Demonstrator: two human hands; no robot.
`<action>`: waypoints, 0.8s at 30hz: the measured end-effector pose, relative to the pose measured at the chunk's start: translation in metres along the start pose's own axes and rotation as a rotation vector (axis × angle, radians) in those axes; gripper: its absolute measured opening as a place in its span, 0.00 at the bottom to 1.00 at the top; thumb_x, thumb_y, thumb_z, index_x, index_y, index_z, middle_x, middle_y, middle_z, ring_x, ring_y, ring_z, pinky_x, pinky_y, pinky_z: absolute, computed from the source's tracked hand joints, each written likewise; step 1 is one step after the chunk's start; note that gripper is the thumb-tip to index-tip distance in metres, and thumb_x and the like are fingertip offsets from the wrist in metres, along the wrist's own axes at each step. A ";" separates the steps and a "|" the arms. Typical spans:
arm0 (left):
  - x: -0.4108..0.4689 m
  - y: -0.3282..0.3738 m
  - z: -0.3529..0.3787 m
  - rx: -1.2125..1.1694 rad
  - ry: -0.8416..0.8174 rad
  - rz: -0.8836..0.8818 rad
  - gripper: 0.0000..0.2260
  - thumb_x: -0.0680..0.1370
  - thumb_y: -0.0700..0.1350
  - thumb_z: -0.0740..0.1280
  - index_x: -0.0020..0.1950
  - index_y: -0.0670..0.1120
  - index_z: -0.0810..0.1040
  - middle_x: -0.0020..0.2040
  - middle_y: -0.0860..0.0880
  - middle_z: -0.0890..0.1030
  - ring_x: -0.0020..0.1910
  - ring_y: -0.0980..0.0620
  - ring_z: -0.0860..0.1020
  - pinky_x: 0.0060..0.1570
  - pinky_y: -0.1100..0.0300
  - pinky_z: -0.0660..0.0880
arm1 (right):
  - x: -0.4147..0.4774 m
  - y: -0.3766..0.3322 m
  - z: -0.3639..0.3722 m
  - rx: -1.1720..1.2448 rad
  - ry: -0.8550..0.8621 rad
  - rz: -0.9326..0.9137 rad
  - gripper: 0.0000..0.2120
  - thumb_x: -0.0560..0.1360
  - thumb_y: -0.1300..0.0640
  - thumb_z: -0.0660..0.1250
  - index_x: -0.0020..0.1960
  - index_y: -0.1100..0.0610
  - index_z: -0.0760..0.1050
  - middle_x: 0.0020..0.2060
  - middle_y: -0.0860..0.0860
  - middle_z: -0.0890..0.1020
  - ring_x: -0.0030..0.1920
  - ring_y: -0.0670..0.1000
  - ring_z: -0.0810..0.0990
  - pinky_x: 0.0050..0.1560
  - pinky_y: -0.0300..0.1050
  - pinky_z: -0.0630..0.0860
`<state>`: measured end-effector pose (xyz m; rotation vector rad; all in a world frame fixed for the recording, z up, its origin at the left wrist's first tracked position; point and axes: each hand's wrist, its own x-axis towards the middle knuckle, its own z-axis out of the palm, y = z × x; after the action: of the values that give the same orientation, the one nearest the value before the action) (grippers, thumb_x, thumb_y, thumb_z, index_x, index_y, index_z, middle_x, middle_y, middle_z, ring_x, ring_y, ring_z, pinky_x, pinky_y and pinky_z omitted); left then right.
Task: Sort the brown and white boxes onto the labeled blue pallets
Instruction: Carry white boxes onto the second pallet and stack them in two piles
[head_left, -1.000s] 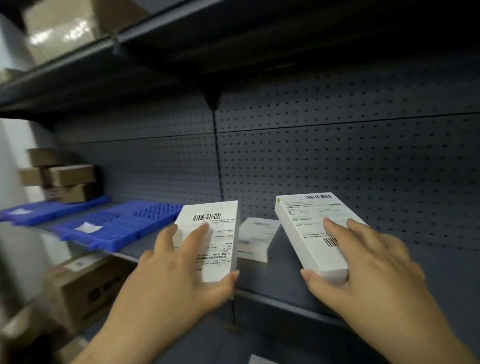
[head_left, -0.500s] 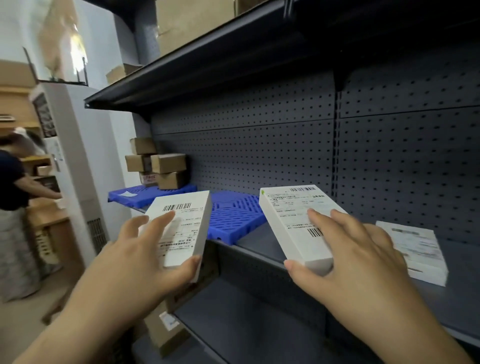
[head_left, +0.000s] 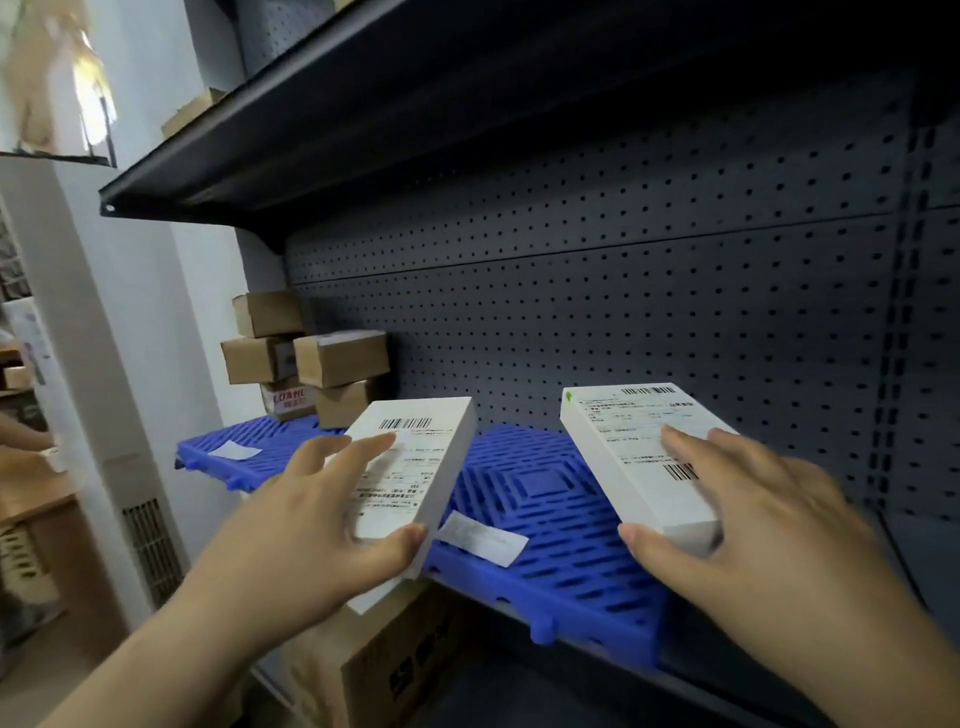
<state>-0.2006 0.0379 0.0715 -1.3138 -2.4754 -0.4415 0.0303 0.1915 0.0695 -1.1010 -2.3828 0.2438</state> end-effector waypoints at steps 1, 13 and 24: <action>0.013 -0.008 0.004 -0.020 -0.012 0.014 0.42 0.57 0.76 0.49 0.71 0.67 0.49 0.71 0.56 0.59 0.59 0.52 0.71 0.47 0.60 0.74 | 0.010 -0.005 0.004 -0.008 -0.001 0.011 0.39 0.66 0.28 0.53 0.73 0.37 0.45 0.74 0.40 0.52 0.72 0.51 0.53 0.68 0.50 0.58; 0.157 -0.037 0.078 -0.209 -0.242 0.313 0.38 0.60 0.73 0.55 0.69 0.64 0.60 0.67 0.59 0.63 0.60 0.56 0.70 0.55 0.59 0.70 | 0.082 -0.026 0.059 -0.046 -0.146 0.252 0.37 0.68 0.30 0.57 0.73 0.36 0.49 0.74 0.41 0.55 0.73 0.54 0.54 0.69 0.53 0.59; 0.235 -0.037 0.145 -0.293 -0.424 0.585 0.31 0.68 0.67 0.62 0.70 0.61 0.62 0.70 0.57 0.61 0.66 0.57 0.66 0.63 0.60 0.65 | 0.112 -0.029 0.101 -0.130 -0.182 0.443 0.36 0.68 0.33 0.62 0.72 0.35 0.53 0.75 0.43 0.53 0.73 0.55 0.53 0.70 0.54 0.57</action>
<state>-0.3746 0.2517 0.0305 -2.3614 -2.2099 -0.4170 -0.1021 0.2615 0.0346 -1.7314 -2.3061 0.3560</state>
